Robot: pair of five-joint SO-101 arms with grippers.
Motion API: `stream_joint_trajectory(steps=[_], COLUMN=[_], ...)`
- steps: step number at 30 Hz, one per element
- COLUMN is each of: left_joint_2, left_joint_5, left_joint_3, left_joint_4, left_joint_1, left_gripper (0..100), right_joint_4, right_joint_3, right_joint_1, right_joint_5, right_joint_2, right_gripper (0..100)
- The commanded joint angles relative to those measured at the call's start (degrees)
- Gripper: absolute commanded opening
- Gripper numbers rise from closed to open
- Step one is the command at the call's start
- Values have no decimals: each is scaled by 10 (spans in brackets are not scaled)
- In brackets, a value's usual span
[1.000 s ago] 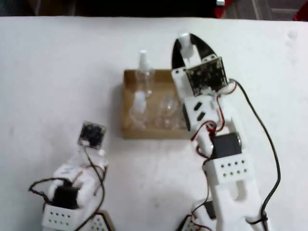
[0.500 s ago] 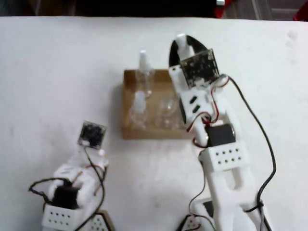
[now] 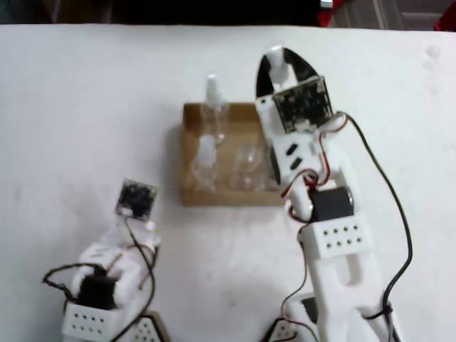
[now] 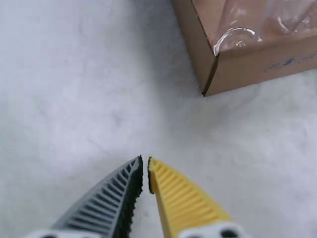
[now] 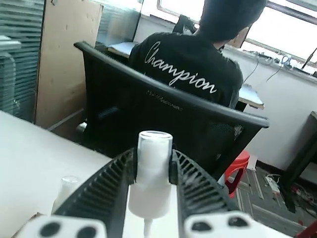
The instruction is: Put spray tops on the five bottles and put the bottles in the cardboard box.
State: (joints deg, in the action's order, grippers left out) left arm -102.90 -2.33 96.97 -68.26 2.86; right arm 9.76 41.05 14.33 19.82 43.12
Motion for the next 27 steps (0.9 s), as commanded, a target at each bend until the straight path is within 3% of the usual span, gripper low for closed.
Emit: stream_joint_trajectory(steps=[1,27], left_joint_2=[-4,-4], left_joint_5=[-7,-7], left_joint_3=[1,1], left_joint_4=[-4,-4], left_joint_1=[-2,-1], left_gripper=[24,24], right_joint_4=[-17,-18], right_joint_3=[-34,-35], right_joint_1=[-5,-20], right_joint_5=[4,3], right_joint_2=[0,-41], right_gripper=[15,15])
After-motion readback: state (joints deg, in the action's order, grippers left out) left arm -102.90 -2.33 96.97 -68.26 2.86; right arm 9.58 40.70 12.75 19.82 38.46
